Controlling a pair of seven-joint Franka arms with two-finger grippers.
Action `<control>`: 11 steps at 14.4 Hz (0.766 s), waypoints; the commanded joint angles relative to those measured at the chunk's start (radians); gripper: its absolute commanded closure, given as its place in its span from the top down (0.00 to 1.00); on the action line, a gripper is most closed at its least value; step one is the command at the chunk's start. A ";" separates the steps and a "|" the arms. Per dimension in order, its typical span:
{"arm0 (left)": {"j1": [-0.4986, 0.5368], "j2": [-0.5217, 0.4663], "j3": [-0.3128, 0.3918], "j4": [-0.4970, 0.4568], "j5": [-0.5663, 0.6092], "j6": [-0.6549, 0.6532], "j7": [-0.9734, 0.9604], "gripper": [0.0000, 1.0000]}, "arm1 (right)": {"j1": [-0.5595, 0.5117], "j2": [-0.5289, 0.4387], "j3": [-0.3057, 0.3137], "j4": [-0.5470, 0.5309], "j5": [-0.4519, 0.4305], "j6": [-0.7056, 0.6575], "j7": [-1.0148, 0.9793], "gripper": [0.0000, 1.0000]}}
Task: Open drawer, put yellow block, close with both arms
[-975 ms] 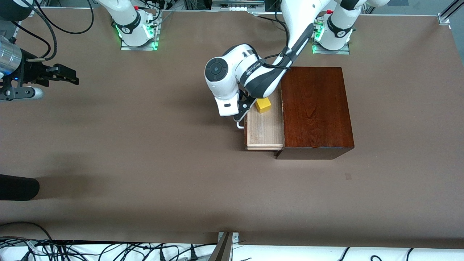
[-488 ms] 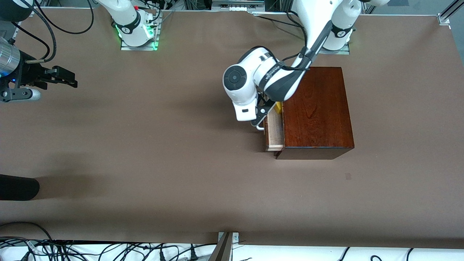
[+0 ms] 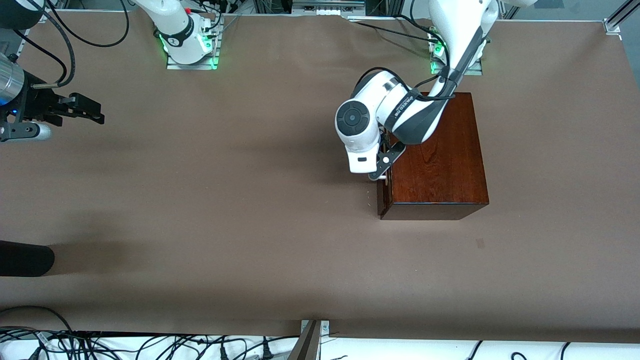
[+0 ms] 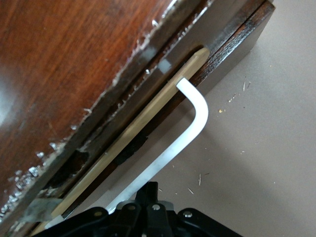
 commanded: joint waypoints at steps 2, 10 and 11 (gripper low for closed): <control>0.023 -0.067 0.003 -0.041 0.023 -0.008 0.033 0.00 | -0.120 -0.003 0.091 0.014 0.001 -0.003 0.005 1.00; 0.023 -0.187 -0.025 0.039 -0.238 -0.001 -0.012 0.79 | -0.236 0.000 0.240 0.008 -0.010 0.033 0.007 1.00; 0.030 -0.210 -0.025 0.039 -0.229 -0.001 0.034 1.00 | -0.238 0.000 0.246 0.008 -0.011 0.033 0.007 1.00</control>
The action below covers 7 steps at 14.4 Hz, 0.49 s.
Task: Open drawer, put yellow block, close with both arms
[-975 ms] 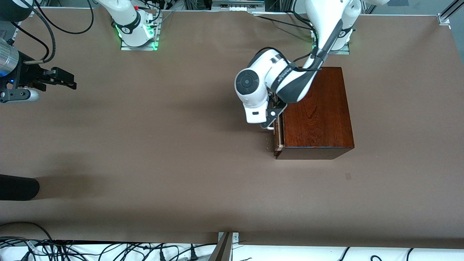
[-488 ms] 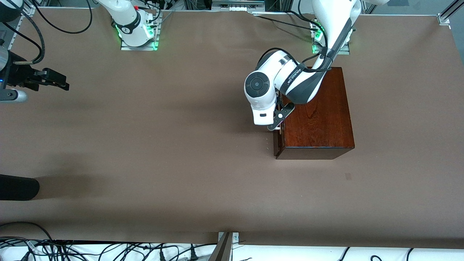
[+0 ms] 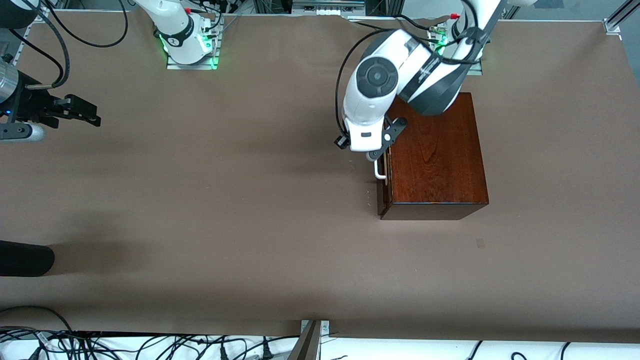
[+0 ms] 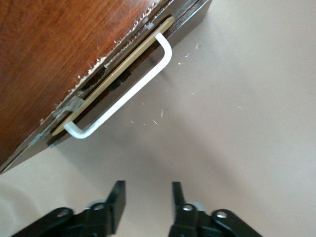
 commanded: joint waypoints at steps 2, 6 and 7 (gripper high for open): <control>0.073 -0.108 -0.011 -0.012 -0.015 -0.021 0.186 1.00 | -0.057 -0.002 0.064 0.005 -0.010 0.006 0.001 1.00; 0.197 -0.220 -0.021 -0.021 -0.021 -0.132 0.392 1.00 | -0.033 -0.001 0.056 0.008 -0.042 0.000 0.025 1.00; 0.231 -0.250 -0.021 -0.035 -0.021 -0.161 0.466 1.00 | -0.024 -0.001 0.056 0.008 -0.045 -0.002 0.028 1.00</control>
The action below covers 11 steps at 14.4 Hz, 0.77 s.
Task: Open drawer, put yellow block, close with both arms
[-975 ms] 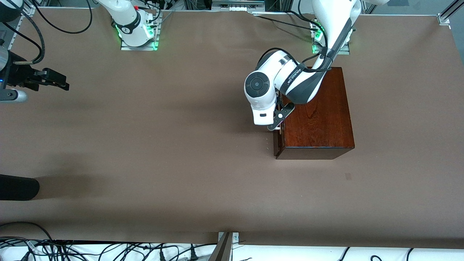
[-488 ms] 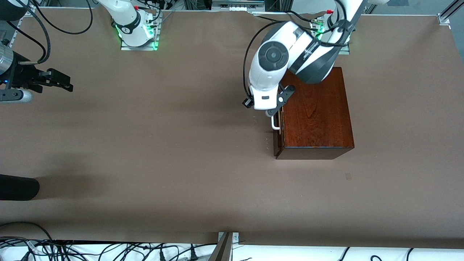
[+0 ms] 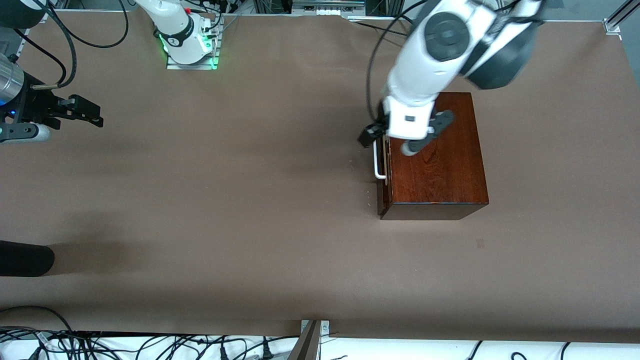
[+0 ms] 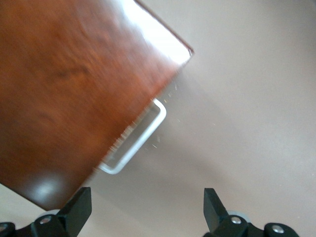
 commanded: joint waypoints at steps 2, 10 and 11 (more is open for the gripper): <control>0.138 -0.139 -0.016 -0.069 -0.021 -0.104 0.256 1.00 | 0.019 -0.002 0.000 0.010 -0.014 -0.004 0.025 1.00; 0.356 -0.294 0.016 -0.164 0.061 -0.201 0.928 1.00 | 0.049 -0.160 -0.033 -0.122 -0.017 0.088 0.035 1.00; 0.356 -0.316 0.016 -0.178 0.105 -0.201 0.982 1.00 | 0.048 -0.160 -0.034 -0.110 -0.015 0.084 0.031 1.00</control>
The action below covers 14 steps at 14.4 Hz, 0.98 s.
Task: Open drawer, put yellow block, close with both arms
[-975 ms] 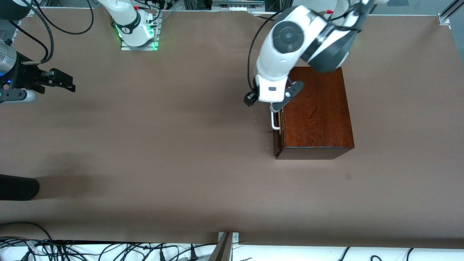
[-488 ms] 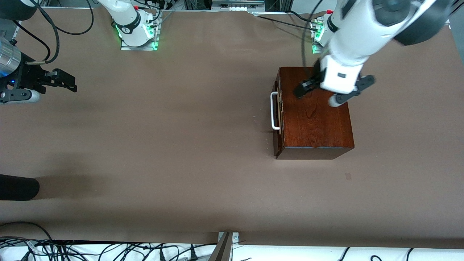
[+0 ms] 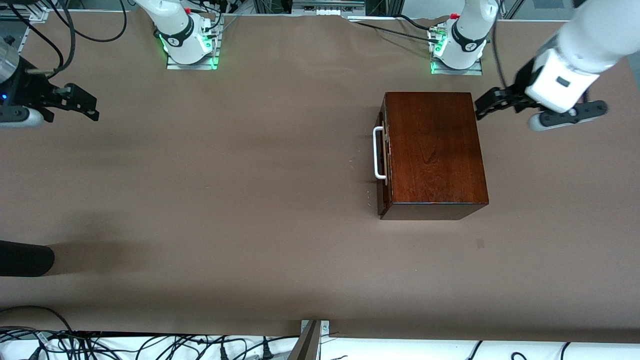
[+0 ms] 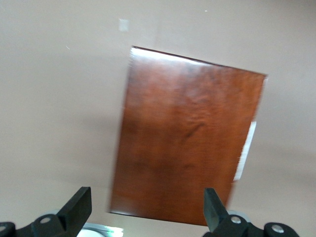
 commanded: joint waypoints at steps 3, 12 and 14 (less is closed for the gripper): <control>0.012 -0.069 0.022 -0.059 0.104 -0.007 0.171 1.00 | 0.015 -0.043 -0.016 -0.024 -0.005 0.023 0.002 1.00; 0.013 -0.048 0.074 -0.031 0.088 -0.039 0.235 1.00 | 0.081 -0.017 -0.046 0.016 0.003 -0.015 0.008 1.00; 0.013 -0.046 0.076 -0.028 0.088 -0.034 0.235 1.00 | 0.078 -0.017 -0.046 0.024 0.003 -0.035 0.008 1.00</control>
